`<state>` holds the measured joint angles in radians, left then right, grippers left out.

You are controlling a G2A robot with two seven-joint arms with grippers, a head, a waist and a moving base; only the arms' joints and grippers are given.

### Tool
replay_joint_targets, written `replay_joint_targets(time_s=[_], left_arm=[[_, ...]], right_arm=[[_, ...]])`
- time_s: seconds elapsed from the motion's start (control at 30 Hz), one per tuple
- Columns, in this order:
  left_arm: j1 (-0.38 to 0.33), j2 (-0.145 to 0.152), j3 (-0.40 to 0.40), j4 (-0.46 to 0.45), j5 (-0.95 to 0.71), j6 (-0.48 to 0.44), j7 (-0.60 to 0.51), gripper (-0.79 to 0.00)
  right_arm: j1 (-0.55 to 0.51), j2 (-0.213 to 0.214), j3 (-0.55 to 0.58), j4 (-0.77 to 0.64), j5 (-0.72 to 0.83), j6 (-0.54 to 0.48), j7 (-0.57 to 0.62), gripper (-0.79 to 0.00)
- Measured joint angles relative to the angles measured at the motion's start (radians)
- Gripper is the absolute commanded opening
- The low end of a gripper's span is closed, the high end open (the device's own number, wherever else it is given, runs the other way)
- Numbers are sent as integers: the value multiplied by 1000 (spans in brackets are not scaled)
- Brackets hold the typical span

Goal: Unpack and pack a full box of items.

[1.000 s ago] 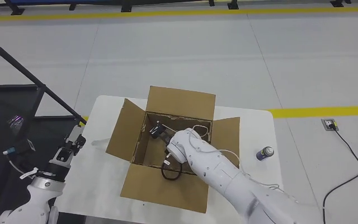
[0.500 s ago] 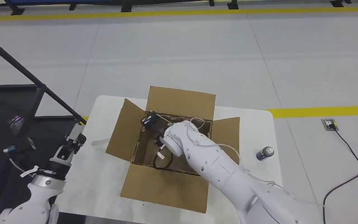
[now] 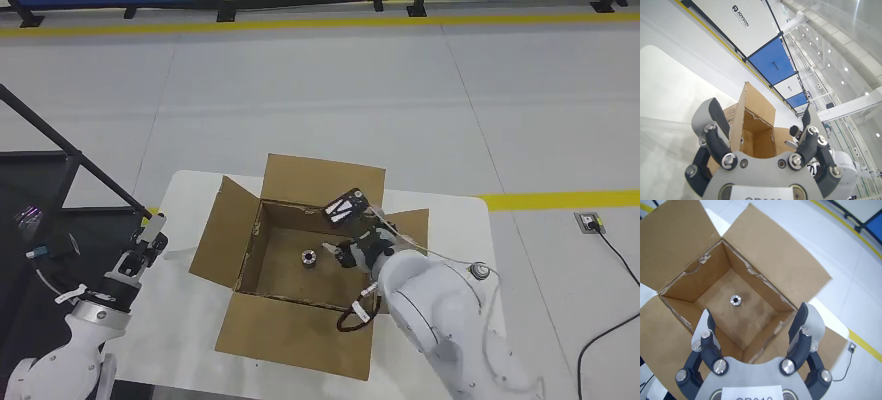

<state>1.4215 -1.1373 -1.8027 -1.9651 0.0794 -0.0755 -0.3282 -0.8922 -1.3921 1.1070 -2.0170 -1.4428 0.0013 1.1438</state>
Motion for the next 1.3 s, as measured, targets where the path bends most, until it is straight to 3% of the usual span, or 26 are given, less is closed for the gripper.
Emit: replay_joint_targets(time_s=[0.13, 0.3, 0.53, 0.83, 0.87, 0.9, 0.93, 1.03, 1.13, 1.3], left_arm=[[-7, 0, 10, 0, 7, 4, -1, 0], [-14, 0, 20, 7, 10, 7, 0, 0], [-44, 1, 52, 14, 30, 19, -14, 0], [-56, 2, 65, 14, 49, 39, -17, 0], [-56, 2, 66, 14, 49, 41, -16, 0], [-56, 2, 66, 14, 49, 42, -14, 0], [-56, 2, 66, 14, 50, 44, -12, 0], [-55, 2, 66, 13, 49, 46, -6, 0], [-54, 1, 63, 12, 46, 47, -1, 0], [-51, 1, 57, 15, 40, 48, 6, 0]], right_arm=[[-173, 23, 199, -165, -96, 53, -9, 0], [-263, 33, 421, -115, -75, 133, 8, 0], [-208, 47, 600, 181, 140, 38, 29, 0], [-129, 63, 632, 427, 230, -36, 29, 0], [-123, 65, 628, 445, 230, -42, 22, -28], [-116, 66, 623, 462, 228, -44, 17, -194], [-107, 67, 615, 485, 222, -42, 13, -425], [-81, 70, 595, 536, 205, -34, 10, -653], [-58, 73, 581, 570, 188, -23, 13, -785], [-39, 80, 574, 576, 174, -20, 25, -785]])
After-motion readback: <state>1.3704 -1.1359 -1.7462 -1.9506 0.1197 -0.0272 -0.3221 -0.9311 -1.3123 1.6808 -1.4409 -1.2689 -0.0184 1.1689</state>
